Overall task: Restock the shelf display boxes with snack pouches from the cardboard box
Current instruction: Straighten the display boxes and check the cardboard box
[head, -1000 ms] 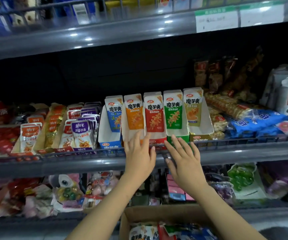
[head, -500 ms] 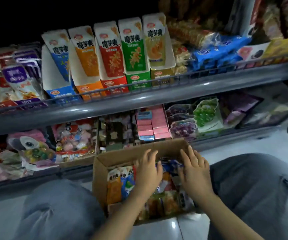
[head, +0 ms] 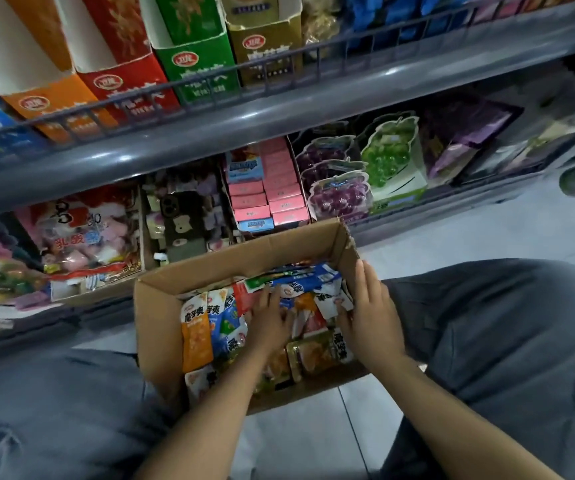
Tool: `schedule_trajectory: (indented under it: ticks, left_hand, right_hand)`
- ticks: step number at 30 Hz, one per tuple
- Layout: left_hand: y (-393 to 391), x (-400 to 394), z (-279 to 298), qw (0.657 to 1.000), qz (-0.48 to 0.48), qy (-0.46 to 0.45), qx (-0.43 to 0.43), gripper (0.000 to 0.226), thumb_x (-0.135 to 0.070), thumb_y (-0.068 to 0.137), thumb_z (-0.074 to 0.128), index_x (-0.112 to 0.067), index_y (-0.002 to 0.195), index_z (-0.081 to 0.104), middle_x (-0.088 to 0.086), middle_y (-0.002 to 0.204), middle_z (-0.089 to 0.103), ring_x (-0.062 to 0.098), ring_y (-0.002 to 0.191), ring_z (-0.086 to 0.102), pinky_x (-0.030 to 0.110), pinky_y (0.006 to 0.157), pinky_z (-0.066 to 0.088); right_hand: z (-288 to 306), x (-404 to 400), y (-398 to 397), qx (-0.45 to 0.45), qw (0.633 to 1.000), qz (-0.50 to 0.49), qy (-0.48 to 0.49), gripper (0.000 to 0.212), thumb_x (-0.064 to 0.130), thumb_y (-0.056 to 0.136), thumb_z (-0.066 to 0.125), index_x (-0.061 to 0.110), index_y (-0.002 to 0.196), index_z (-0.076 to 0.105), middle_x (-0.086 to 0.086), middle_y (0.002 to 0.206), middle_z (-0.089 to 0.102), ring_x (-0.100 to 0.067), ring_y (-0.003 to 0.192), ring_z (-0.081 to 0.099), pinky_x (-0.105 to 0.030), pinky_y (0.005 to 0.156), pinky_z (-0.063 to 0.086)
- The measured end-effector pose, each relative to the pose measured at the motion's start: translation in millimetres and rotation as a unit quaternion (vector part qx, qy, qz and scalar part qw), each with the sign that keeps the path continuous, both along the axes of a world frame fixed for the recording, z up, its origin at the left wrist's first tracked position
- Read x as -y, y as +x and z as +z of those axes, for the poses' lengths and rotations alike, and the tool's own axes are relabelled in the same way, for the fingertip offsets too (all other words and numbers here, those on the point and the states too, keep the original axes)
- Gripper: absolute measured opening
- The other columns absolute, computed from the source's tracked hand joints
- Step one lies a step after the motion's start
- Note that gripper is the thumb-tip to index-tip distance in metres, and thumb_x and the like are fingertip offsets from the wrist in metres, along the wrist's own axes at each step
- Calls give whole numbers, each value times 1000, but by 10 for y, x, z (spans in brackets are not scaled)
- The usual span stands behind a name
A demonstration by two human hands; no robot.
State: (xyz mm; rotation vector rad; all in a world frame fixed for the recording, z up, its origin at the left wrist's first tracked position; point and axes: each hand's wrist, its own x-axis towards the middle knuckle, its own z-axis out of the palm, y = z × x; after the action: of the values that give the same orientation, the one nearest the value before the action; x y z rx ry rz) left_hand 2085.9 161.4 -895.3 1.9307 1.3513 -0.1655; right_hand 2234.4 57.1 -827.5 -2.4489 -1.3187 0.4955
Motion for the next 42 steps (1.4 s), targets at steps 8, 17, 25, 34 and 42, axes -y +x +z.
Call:
schedule_trajectory:
  ticks: [8, 17, 25, 34, 42]
  left_hand:
    - [59, -209, -59, 972, 86, 217, 13, 60, -50, 92, 49, -11, 137, 43, 12, 140, 38, 27, 131, 32, 41, 106, 28]
    - [91, -480, -282, 987, 100, 124, -37, 39, -41, 99, 41, -16, 111, 68, 9, 119, 52, 29, 117, 40, 39, 101, 27]
    - [213, -543, -217, 991, 131, -19, 13, 28, -37, 89, 63, -13, 99, 56, 4, 104, 62, 23, 102, 58, 28, 78, 40]
    - [276, -437, -123, 991, 85, -36, -92, 82, -50, 69, 78, -17, 138, 48, 11, 143, 43, 29, 131, 41, 38, 104, 39]
    - [379, -110, 98, 986, 153, -65, 19, 66, -24, 75, 79, -13, 133, 51, 5, 137, 53, 24, 124, 50, 31, 94, 43]
  right_hand:
    - [-69, -3, -2, 27, 999, -5, 18, 78, 31, 87, 61, 12, 150, 19, -8, 149, 32, -25, 130, 40, -38, 101, 44]
    - [-76, 1, -13, 40, 999, -6, 18, 80, 28, 83, 67, 9, 148, 24, -12, 147, 36, -29, 128, 44, -40, 100, 43]
    - [-99, -5, -17, 57, 998, -9, 30, 84, 23, 76, 75, 6, 145, 29, -16, 142, 43, -34, 122, 50, -41, 93, 48]
    - [-108, -1, -13, 58, 998, -2, 25, 83, 23, 78, 72, 5, 145, 28, -16, 143, 41, -33, 122, 48, -42, 92, 48]
    - [-62, 3, -13, 59, 998, 3, 18, 83, 22, 76, 74, 3, 145, 31, -16, 142, 43, -33, 120, 50, -41, 90, 50]
